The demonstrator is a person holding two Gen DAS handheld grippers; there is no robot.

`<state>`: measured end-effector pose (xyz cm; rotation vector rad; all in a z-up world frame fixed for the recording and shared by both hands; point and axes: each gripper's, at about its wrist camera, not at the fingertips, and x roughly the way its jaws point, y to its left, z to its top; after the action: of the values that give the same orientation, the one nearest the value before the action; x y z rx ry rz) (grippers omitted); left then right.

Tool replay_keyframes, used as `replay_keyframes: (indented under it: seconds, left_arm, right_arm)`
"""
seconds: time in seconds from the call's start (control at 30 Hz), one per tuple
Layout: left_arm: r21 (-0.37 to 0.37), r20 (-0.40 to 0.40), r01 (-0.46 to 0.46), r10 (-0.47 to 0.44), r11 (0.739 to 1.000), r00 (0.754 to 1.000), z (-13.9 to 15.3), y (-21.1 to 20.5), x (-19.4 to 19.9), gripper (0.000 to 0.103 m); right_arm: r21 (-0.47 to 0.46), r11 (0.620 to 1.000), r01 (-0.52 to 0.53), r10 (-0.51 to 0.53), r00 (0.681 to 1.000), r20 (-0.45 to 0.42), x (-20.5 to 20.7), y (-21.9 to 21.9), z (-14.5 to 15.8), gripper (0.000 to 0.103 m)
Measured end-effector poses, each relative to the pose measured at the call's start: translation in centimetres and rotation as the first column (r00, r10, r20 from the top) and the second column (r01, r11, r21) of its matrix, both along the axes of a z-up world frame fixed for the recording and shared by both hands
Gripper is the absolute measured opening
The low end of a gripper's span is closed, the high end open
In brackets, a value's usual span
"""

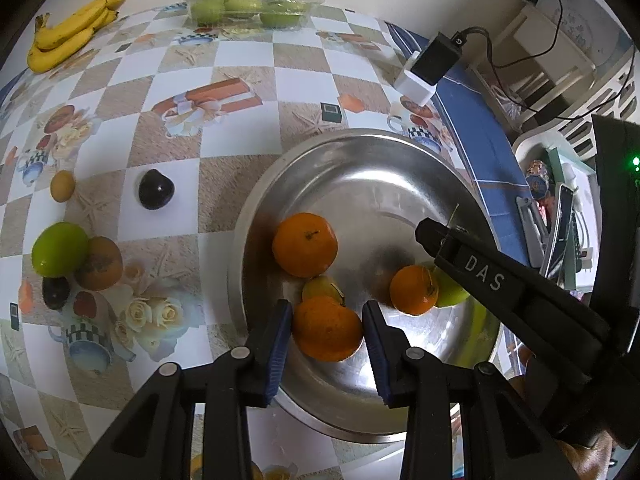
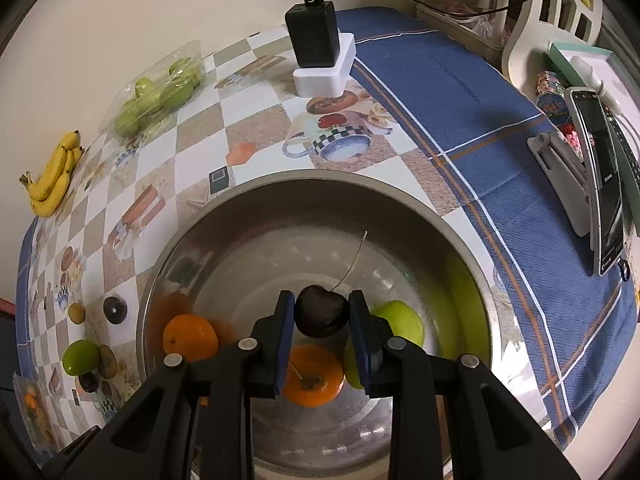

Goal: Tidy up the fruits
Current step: 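Open both tools to drop the orange and plum into the bowl, then move both tools back toward the remaining fruit cluster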

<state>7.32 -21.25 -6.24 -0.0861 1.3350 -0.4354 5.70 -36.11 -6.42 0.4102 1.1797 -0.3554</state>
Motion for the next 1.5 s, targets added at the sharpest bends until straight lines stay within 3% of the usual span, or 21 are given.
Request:
replay_keyframes:
  seconds: [0.1, 0.23, 0.53, 0.77, 1.03, 1.1, 1.17, 1.3, 1.33, 1.43, 1.5]
  left_arm:
    - [0.001, -0.009, 0.007, -0.007, 1.000, 1.000, -0.1, -0.2, 0.1, 0.040]
    - [-0.016, -0.011, 0.013, -0.013, 1.000, 1.000, 0.1, -0.3, 0.1, 0.054]
    - [-0.047, 0.009, -0.015, 0.015, 0.999, 1.000, 1.0, 0.6, 0.4, 0.054]
    - [-0.037, 0.055, -0.118, 0.120, 0.992, 0.991, 2.2, 3.2, 1.5, 0.054]
    - [0.009, 0.068, -0.250, 0.249, 0.968, 0.966, 2.1, 7.4, 2.9, 0.060]
    - [0.020, 0.066, -0.275, 0.274, 0.961, 0.960, 1.9, 8.2, 3.1, 0.061]
    - [0.036, 0.073, -0.303, 0.300, 0.952, 0.951, 1.8, 9.0, 3.4, 0.070]
    - [0.057, 0.083, -0.357, 0.352, 0.932, 0.932, 1.7, 10.6, 3.7, 0.079]
    - [0.061, 0.085, -0.369, 0.363, 0.928, 0.928, 1.6, 11.0, 3.7, 0.083]
    - [0.073, 0.093, -0.394, 0.387, 0.916, 0.917, 1.4, 11.8, 3.9, 0.091]
    - [0.086, 0.100, -0.406, 0.397, 0.910, 0.912, 1.2, 12.2, 3.9, 0.095]
  right_arm:
    - [0.009, 1.000, 0.003, -0.003, 1.000, -0.016, 0.1, -0.1, -0.4, 0.029]
    - [0.011, 1.000, 0.005, -0.005, 1.000, -0.009, 0.1, -0.1, -0.2, 0.044]
    - [-0.001, 1.000, -0.001, 0.001, 0.999, 0.036, -0.1, 0.0, 1.9, 0.044]
    - [-0.019, 1.000, -0.005, 0.007, 0.996, 0.085, -0.3, 0.2, 3.8, 0.044]
    - [-0.023, 1.000, -0.014, 0.016, 0.998, 0.056, -0.2, 0.5, 3.1, 0.044]
    - [-0.023, 1.000, -0.017, 0.018, 0.999, 0.050, -0.2, 0.6, 2.9, 0.049]
    - [-0.028, 0.999, -0.022, 0.023, 0.999, 0.045, -0.1, 0.8, 2.8, 0.062]
    - [-0.015, 0.999, -0.043, 0.043, 0.998, 0.047, 0.1, 1.3, 2.6, 0.069]
    - [-0.014, 0.999, -0.046, 0.047, 0.998, 0.048, 0.1, 1.4, 2.6, 0.076]
    - [-0.026, 0.997, -0.070, 0.071, 0.996, 0.055, 0.3, 2.0, 2.6, 0.079]
    - [-0.035, 0.996, -0.083, 0.085, 0.995, 0.058, 0.4, 2.4, 2.7, 0.089]
